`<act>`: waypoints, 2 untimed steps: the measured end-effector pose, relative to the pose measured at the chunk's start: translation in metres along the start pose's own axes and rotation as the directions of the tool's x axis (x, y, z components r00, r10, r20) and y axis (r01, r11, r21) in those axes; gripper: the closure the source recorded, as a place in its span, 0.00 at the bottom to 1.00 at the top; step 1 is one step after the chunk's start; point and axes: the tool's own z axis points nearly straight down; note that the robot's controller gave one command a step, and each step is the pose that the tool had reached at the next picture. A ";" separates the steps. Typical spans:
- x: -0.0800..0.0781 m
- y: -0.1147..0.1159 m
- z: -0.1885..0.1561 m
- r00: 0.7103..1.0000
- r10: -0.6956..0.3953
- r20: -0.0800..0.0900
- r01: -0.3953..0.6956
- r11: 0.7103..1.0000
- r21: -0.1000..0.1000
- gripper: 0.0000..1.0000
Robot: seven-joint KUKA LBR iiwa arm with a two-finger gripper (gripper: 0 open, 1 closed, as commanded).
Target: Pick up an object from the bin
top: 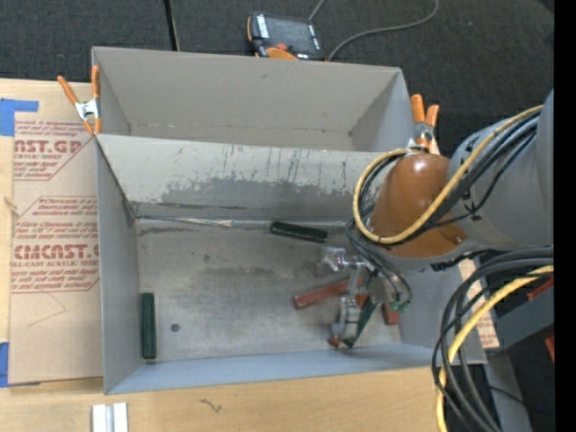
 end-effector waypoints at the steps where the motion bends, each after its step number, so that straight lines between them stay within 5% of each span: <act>1: 0.000 0.001 0.000 1.000 0.000 0.003 0.000 1.000 0.000 0.00; 2: 0.000 0.001 0.000 1.000 0.000 0.003 0.000 1.000 0.000 1.00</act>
Offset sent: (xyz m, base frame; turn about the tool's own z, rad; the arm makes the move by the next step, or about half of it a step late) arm 0.0000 0.0000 0.0000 0.0000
